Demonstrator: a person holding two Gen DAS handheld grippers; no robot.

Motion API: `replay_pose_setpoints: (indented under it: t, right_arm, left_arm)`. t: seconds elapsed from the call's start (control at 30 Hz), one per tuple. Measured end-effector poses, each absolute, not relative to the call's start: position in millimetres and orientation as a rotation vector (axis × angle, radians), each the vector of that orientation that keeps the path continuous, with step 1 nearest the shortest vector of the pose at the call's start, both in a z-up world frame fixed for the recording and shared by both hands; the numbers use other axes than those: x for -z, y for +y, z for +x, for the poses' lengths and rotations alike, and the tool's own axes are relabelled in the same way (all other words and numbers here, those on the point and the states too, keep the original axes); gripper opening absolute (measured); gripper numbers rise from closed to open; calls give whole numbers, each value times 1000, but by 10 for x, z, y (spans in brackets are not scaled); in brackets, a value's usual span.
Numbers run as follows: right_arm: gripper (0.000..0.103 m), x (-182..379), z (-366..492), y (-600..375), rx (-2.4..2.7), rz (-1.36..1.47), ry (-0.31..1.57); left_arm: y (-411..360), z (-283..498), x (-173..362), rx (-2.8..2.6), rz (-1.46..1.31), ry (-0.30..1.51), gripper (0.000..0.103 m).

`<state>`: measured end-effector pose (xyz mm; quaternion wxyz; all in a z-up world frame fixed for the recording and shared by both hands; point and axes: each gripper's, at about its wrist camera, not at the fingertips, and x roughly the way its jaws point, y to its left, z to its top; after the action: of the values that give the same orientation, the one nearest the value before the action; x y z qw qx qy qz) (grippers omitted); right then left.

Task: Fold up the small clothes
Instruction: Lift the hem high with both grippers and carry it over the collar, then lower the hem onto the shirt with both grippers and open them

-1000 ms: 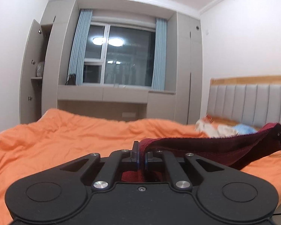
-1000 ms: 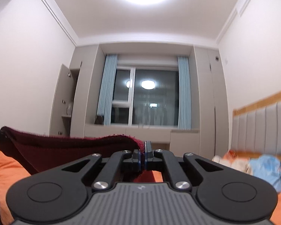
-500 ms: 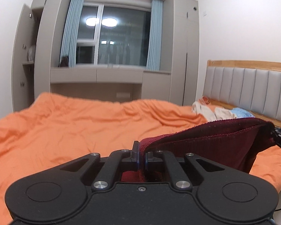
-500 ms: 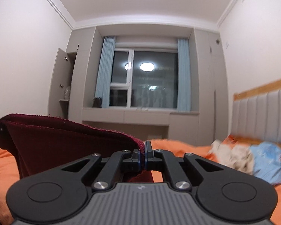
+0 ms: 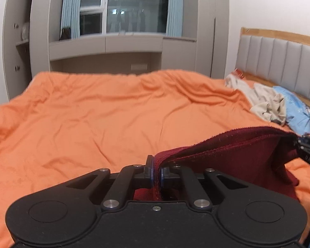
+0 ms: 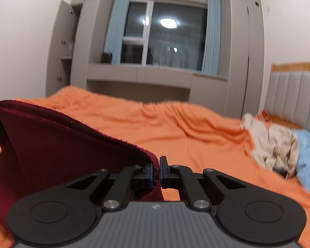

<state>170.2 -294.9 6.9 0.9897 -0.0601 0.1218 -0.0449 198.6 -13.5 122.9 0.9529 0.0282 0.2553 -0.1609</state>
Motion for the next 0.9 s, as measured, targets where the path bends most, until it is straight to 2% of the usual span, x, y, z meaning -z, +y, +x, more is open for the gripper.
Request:
replay_pose_setpoints:
  t: [0.43,0.6,0.9]
  right_arm:
    - [5,711,2323,-2883,110,-119,478]
    - [6,776,2436,-2897,94,-125,530]
    - [6,601,2834,-2913,26,-222,614]
  left_arm:
    - [-167,2844,-320,319,57,751,6]
    - [-119,3031,-127,333,46,804,6]
    - [-113,3386,-118,360,35,846,6]
